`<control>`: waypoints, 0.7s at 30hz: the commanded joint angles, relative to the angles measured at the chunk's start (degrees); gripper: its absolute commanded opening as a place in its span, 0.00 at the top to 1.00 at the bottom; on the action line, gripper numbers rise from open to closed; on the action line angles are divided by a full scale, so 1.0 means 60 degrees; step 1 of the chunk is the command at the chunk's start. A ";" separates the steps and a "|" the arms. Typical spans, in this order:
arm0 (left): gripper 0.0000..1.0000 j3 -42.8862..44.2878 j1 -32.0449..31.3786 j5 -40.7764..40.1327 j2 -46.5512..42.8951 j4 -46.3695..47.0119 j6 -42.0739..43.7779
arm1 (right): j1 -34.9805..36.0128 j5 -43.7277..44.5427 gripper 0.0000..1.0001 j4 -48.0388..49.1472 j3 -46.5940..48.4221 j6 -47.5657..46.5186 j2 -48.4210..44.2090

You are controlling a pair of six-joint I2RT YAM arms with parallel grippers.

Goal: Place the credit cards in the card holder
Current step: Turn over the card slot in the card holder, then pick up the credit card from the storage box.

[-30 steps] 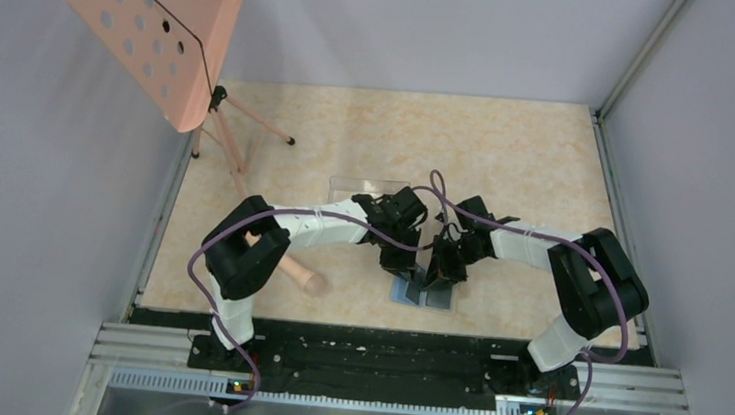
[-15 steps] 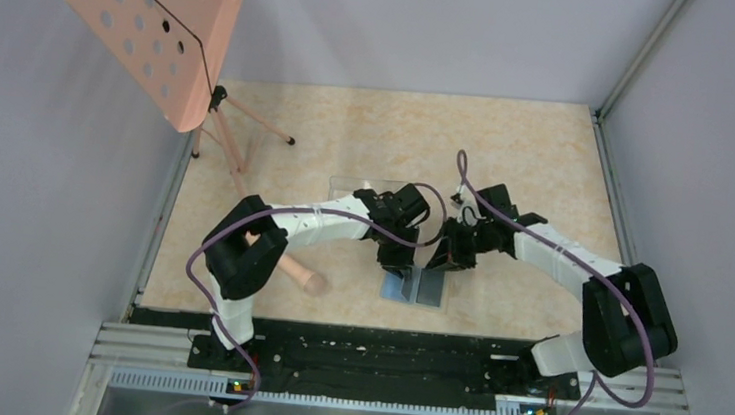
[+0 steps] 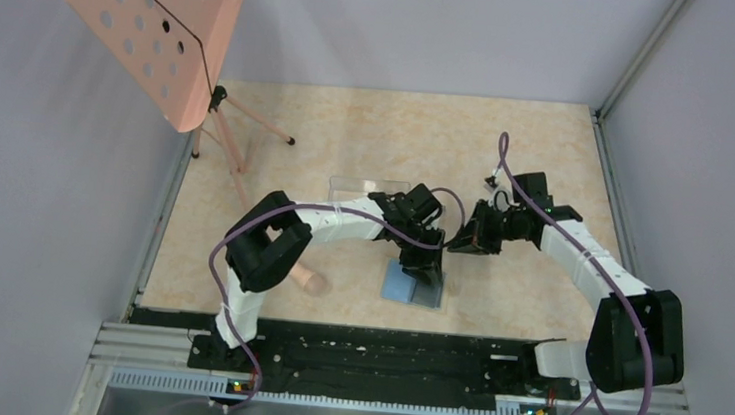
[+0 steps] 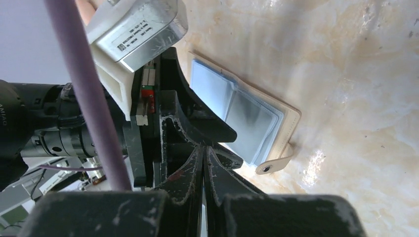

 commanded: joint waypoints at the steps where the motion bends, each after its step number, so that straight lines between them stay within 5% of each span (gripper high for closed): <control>1: 0.58 -0.0015 -0.0049 0.0405 -0.0320 0.0972 0.0001 | -0.0065 -0.0035 1.00 -0.0199 0.0415 -0.0247 -0.0015; 7: 0.54 -0.1080 0.0323 -0.0258 -0.1933 0.2002 0.0133 | -0.0024 -0.0346 1.00 0.0182 0.0808 -0.0151 0.0785; 14: 0.51 -0.3602 0.1659 -0.0265 -0.4298 0.4396 -0.0638 | 0.0695 -0.0093 0.69 0.0341 0.2614 -0.0084 0.2657; 21: 0.48 -0.5400 0.3116 -0.0276 -0.6467 0.4510 -0.0698 | 0.1513 0.0215 0.56 0.0346 0.4809 0.0171 0.4815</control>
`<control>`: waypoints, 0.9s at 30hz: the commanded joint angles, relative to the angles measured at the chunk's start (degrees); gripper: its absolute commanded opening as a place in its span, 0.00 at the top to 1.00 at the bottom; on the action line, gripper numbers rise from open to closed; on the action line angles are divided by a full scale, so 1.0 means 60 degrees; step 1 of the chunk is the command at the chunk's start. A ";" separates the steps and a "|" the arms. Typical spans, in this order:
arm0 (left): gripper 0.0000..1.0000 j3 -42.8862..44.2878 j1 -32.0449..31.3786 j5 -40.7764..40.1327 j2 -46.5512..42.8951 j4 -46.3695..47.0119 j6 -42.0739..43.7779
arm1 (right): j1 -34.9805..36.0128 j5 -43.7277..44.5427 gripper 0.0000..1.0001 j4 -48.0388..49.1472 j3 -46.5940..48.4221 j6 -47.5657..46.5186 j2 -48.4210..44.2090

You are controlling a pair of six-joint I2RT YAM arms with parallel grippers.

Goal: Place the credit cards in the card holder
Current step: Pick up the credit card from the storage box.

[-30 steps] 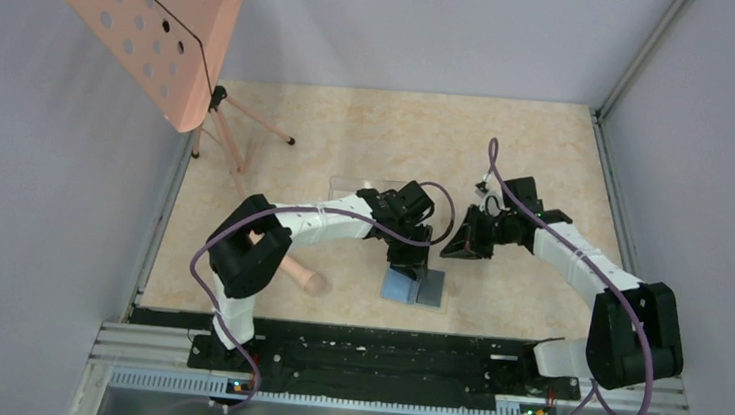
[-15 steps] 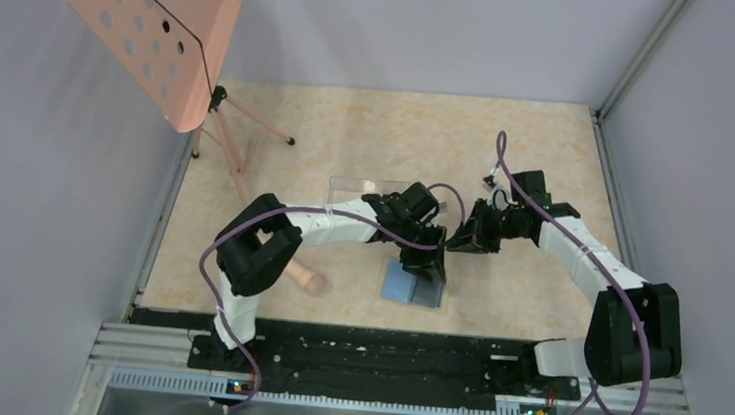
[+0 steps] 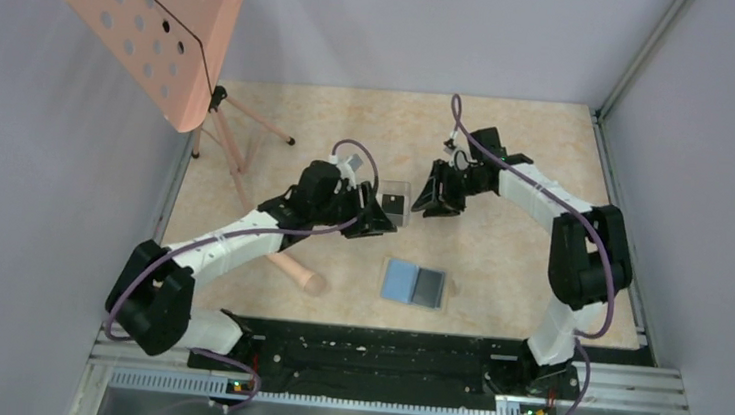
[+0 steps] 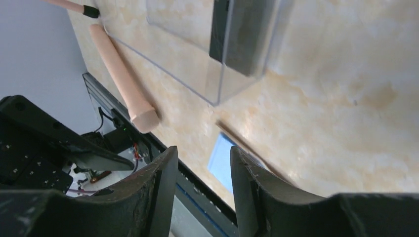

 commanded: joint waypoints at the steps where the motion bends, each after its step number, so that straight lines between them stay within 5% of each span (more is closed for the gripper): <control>1: 0.47 -0.0742 0.0637 -0.0034 -0.1221 0.0478 -0.0007 | 0.0462 0.0202 0.56 0.0296 0.1430 0.0239 0.1192; 6: 0.47 -0.1313 0.0864 0.0010 -0.1901 -0.0141 0.0148 | 0.0661 0.0630 0.61 -0.0163 0.2577 0.0115 0.2567; 15: 0.47 -0.1697 0.0861 -0.0001 -0.2183 -0.0316 0.0084 | 0.1077 0.1377 0.90 -0.1102 0.3380 -0.0404 0.3056; 27: 0.47 -0.0871 0.0859 -0.0435 -0.1974 -0.1211 0.0484 | 0.2003 0.2710 0.94 -0.1798 0.2584 -0.0580 0.2015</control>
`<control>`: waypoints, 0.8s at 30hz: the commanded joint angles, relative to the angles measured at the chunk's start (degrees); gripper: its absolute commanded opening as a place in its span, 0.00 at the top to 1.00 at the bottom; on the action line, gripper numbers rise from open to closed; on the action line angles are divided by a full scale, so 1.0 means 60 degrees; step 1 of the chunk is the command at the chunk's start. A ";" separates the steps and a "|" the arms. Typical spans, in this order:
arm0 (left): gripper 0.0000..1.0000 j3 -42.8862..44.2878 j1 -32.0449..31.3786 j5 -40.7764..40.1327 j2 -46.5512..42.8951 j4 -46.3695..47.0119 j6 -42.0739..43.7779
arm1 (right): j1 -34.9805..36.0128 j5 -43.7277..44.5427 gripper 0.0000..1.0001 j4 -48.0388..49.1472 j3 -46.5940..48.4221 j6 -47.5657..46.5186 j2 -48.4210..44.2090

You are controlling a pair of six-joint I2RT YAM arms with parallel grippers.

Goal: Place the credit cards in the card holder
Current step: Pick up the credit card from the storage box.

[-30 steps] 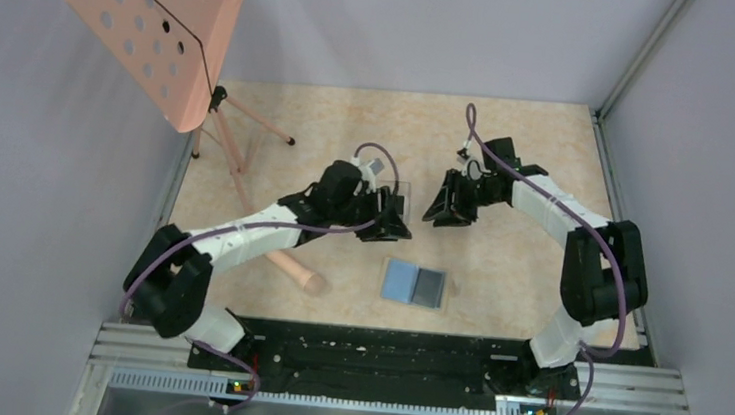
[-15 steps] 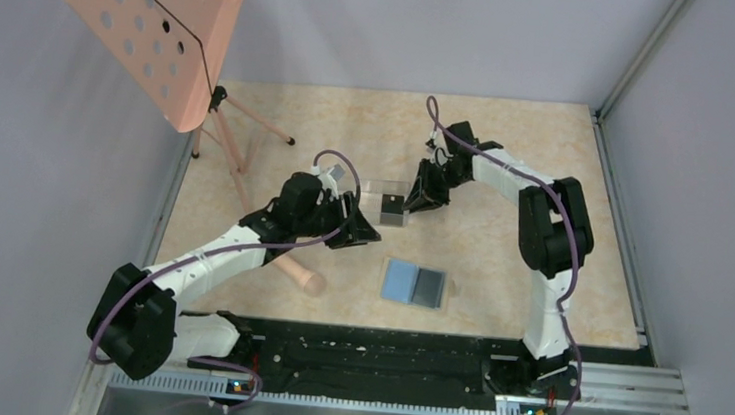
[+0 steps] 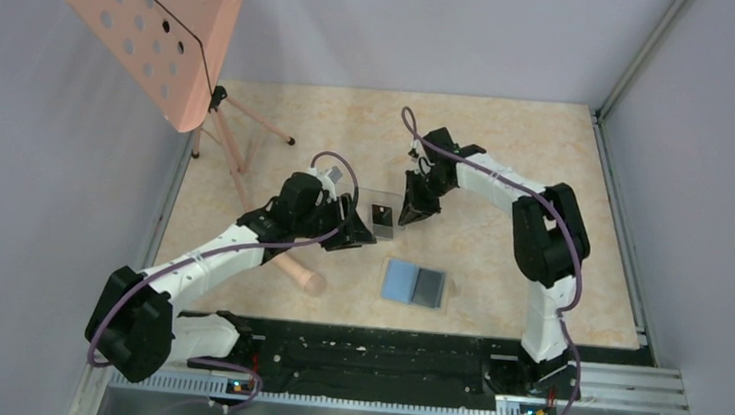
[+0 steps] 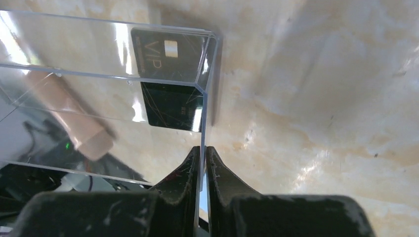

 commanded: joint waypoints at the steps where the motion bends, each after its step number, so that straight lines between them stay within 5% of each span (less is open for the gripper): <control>1: 0.47 0.0701 0.0027 -0.0160 0.0017 -0.0042 0.0280 | 0.0399 0.0692 0.93 -0.0363 -0.0411 -0.0116 -0.0951; 4: 0.47 0.0873 0.0039 -0.0104 0.0159 0.0045 0.0228 | 0.0595 0.0662 0.88 -0.0296 -0.0675 -0.0021 -0.1292; 12: 0.47 0.1557 0.0043 -0.0588 0.1318 -0.0363 0.0136 | 0.0657 -0.0662 0.55 0.1539 -0.1916 0.0888 -0.2313; 24: 0.53 0.2430 0.0014 -0.1972 0.4130 -0.0803 0.0089 | 0.0664 -0.1673 0.53 0.3370 -0.3434 0.1832 -0.2784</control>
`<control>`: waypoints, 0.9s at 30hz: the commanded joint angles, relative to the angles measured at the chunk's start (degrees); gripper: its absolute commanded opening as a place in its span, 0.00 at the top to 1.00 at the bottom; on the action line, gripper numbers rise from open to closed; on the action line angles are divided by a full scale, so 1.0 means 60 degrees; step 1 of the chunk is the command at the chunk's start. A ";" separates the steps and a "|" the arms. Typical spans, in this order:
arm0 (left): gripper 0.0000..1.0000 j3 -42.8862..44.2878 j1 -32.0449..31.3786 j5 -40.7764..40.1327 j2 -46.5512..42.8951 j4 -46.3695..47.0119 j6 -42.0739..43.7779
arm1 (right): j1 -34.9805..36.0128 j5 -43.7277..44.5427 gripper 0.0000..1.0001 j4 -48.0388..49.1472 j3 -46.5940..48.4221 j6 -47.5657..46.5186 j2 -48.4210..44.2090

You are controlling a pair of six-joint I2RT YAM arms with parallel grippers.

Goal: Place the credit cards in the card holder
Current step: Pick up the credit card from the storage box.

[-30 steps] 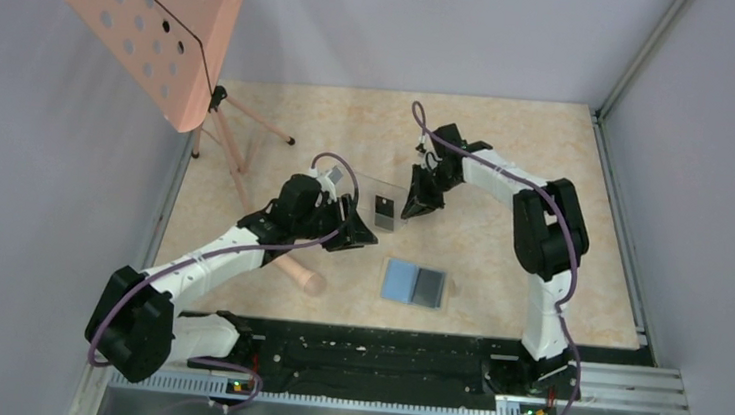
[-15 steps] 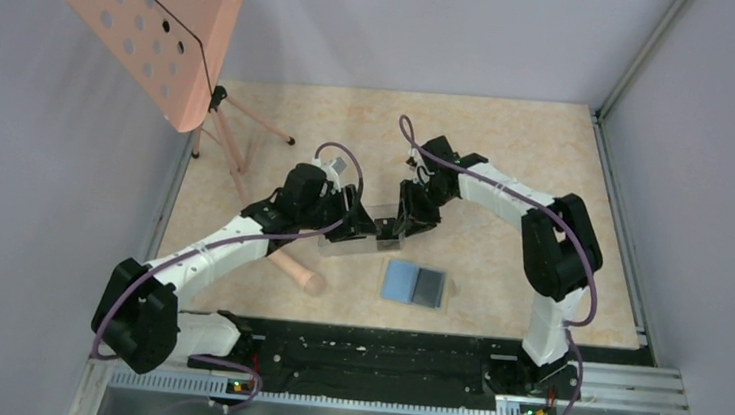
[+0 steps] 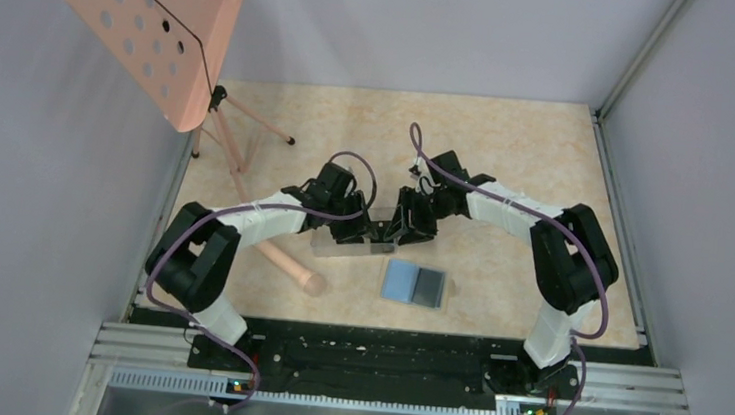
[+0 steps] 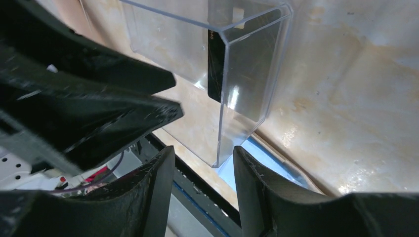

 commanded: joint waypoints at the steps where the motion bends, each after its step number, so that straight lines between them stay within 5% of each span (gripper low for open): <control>1: 0.54 0.0531 -0.0003 -0.0651 0.0641 -0.0075 0.0051 | 0.0107 -0.0546 0.53 0.0986 -0.0254 0.0478 -0.0576; 15: 0.60 0.1408 -0.0205 -0.0718 0.2213 -0.0475 0.0656 | 0.0108 -0.0825 0.63 0.1246 -0.0403 0.0646 -0.0669; 27: 0.91 0.2026 -0.0573 -0.1330 0.1504 -0.1374 0.1041 | 0.0107 -0.0851 0.69 0.1239 -0.0467 0.0631 -0.0688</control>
